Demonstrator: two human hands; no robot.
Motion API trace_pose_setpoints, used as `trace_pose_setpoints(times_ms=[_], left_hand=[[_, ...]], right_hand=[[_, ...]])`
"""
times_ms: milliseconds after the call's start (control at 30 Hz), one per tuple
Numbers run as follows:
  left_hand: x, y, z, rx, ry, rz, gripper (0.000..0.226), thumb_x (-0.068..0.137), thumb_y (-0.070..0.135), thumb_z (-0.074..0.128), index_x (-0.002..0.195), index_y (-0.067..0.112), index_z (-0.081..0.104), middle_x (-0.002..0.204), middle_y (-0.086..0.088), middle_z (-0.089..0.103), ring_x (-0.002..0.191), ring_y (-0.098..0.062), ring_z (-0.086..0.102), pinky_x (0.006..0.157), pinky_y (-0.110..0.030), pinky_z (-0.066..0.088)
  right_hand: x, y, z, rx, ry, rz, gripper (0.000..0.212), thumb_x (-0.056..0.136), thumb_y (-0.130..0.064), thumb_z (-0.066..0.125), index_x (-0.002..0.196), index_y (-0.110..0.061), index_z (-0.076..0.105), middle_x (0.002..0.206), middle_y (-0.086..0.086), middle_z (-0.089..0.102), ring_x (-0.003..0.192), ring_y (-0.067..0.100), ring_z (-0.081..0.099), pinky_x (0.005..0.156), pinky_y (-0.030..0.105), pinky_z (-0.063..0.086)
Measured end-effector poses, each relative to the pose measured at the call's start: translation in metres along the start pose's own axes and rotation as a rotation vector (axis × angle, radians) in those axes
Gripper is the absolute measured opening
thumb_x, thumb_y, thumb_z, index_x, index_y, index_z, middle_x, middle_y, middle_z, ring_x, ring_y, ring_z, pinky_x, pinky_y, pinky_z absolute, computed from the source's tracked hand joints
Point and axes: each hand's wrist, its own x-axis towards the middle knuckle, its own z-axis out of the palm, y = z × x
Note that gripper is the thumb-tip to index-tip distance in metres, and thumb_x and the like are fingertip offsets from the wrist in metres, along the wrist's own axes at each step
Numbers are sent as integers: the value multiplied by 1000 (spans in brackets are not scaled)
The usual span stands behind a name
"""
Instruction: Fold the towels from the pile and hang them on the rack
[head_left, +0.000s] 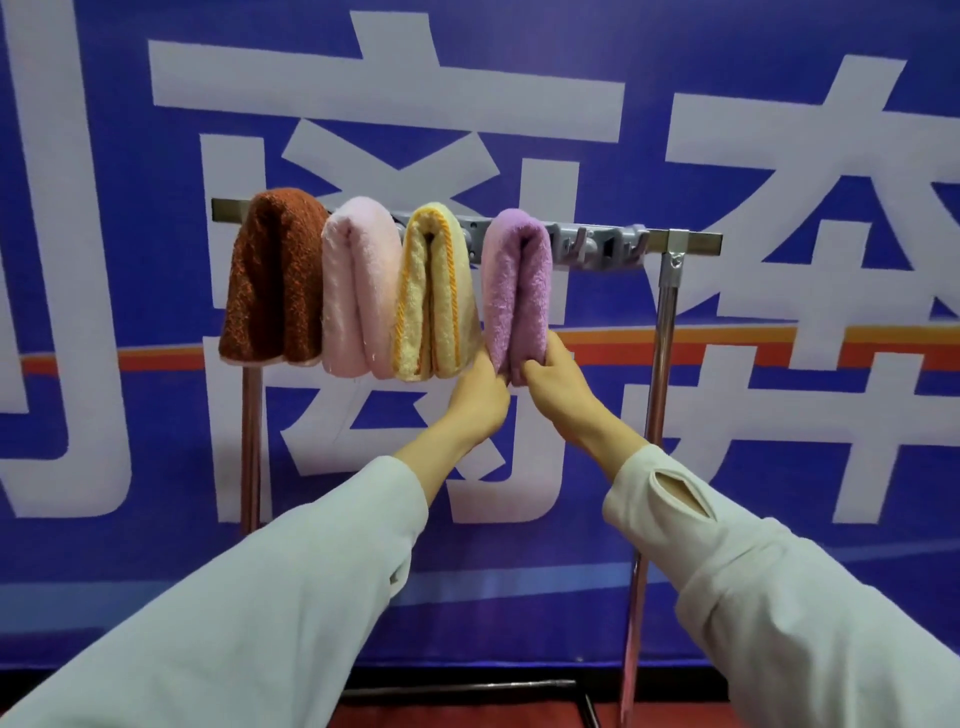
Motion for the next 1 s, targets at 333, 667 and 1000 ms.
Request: trace_pose_setpoints(times_ms=[333, 667, 1000], left_hand=[[-27, -20, -6, 168, -130, -161, 64, 98, 2, 33, 153, 24, 7, 141, -7, 40, 85, -4, 45, 71, -20, 40], [-135, -104, 2, -36, -362, -530, 53, 91, -3, 53, 141, 7, 37, 111, -4, 47, 96, -19, 52, 69, -25, 49], [-249, -283, 67, -13, -507, -972, 51, 92, 2, 54, 139, 12, 37, 93, -3, 56, 73, -11, 53, 52, -20, 45]], right_hand=[[-31, 4, -8, -207, -198, 168, 74, 90, 14, 31, 152, -25, 21, 153, 6, 34, 133, 36, 43, 99, 45, 46], [-125, 101, -8, -171, -247, 461, 50, 93, -2, 52, 142, -10, 42, 138, 12, 50, 99, 20, 54, 75, 28, 45], [-260, 303, 39, -175, -344, 894, 41, 92, 4, 49, 132, -2, 47, 94, 10, 55, 65, 12, 50, 56, 21, 37]])
